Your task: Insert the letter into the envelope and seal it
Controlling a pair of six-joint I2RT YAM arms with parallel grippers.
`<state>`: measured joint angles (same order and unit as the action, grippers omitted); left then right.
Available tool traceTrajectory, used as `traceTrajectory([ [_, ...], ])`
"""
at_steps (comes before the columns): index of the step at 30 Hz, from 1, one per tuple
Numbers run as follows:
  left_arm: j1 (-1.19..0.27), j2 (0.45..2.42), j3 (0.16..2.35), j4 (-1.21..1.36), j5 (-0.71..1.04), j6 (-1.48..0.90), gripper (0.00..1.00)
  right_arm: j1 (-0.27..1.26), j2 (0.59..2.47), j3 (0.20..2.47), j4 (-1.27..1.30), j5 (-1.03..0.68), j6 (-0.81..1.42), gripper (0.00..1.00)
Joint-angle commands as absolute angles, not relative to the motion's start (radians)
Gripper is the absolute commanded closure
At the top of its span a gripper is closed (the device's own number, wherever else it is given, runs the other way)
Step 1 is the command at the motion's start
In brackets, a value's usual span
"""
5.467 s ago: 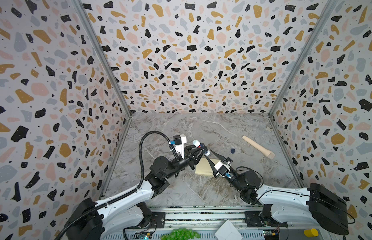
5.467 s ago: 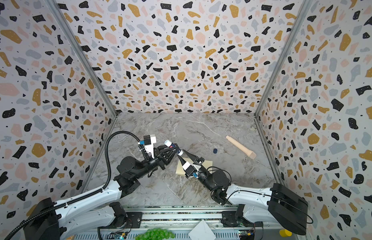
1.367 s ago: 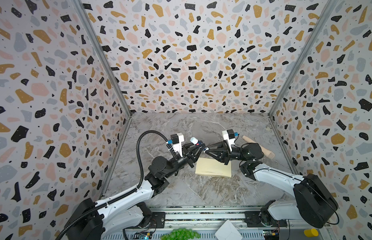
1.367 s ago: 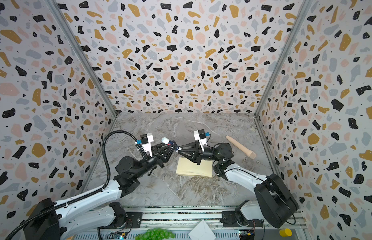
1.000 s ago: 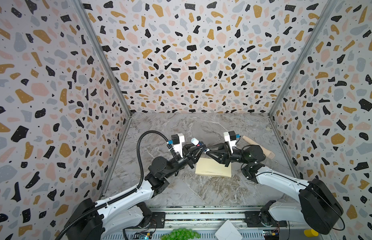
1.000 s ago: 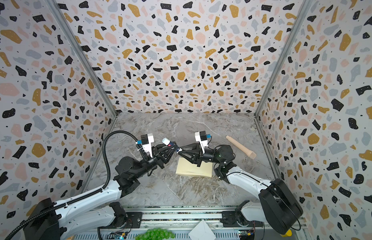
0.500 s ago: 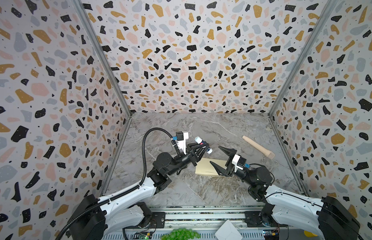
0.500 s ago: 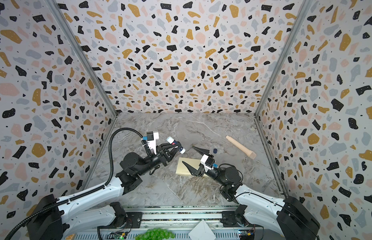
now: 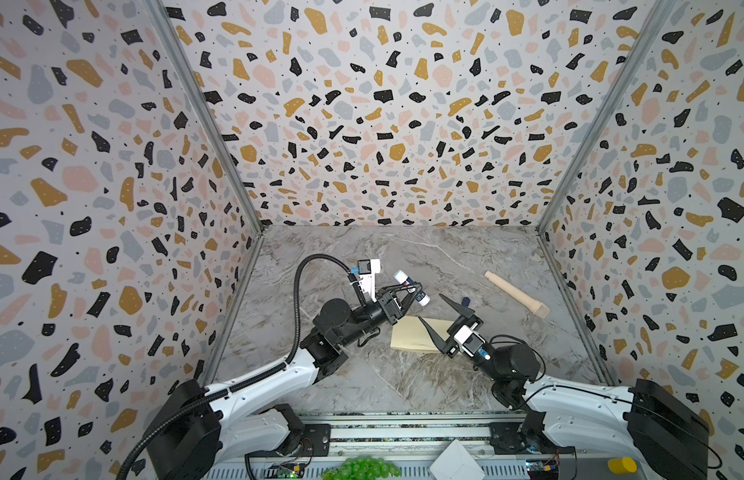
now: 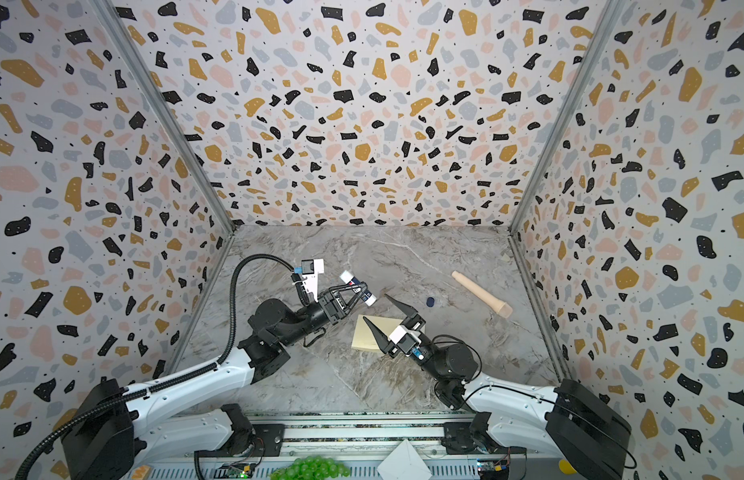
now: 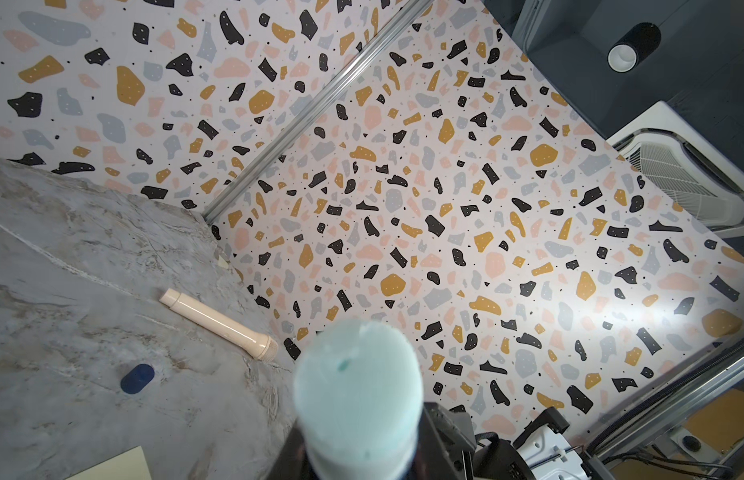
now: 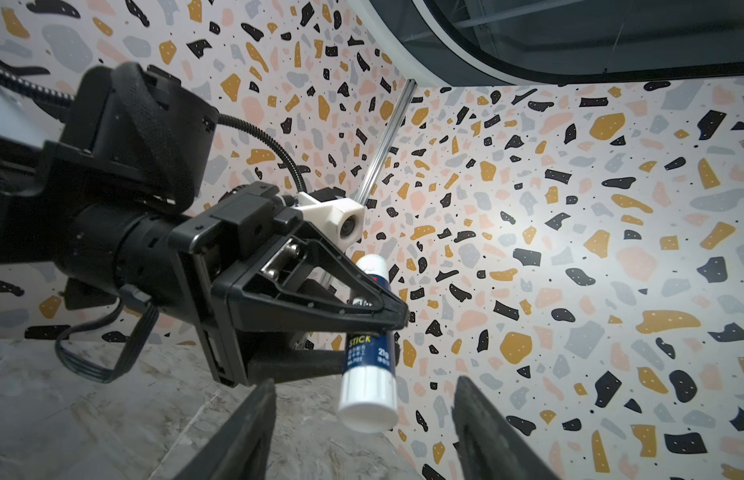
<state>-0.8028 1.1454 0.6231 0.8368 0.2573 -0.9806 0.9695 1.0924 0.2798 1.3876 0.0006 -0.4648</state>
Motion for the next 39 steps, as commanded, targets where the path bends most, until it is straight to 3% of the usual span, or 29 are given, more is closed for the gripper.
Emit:
traceTrajectory([
  [1,-0.805,1.147,0.666,0.888,0.274,-0.997,1.0,0.991,1.124,0.322,1.442,0.061,-0.587,0.35],
  [14,-0.805,1.147,0.68,0.866,0.28,-0.976,1.0,1.03,1.244,0.362,1.568,0.163,-0.623,0.58],
  [22,-0.806,1.149,0.678,0.865,0.285,-0.973,1.0,1.029,1.261,0.378,1.551,0.163,-0.61,0.82],
  [28,-0.806,1.144,0.674,0.867,0.287,-0.951,1.0,1.027,1.253,0.379,1.522,0.137,-0.526,0.94],
  [31,-0.806,1.141,0.661,0.89,0.296,-0.922,1.0,0.983,1.193,0.389,1.419,0.006,-0.315,0.97],
  [35,-0.807,1.128,0.633,0.931,0.301,-0.852,1.0,0.8,1.132,0.479,1.172,-0.297,0.193,1.0],
  [39,-0.807,1.116,0.603,0.991,0.309,-0.819,1.0,0.715,1.139,0.542,1.12,-0.497,0.445,1.0],
])
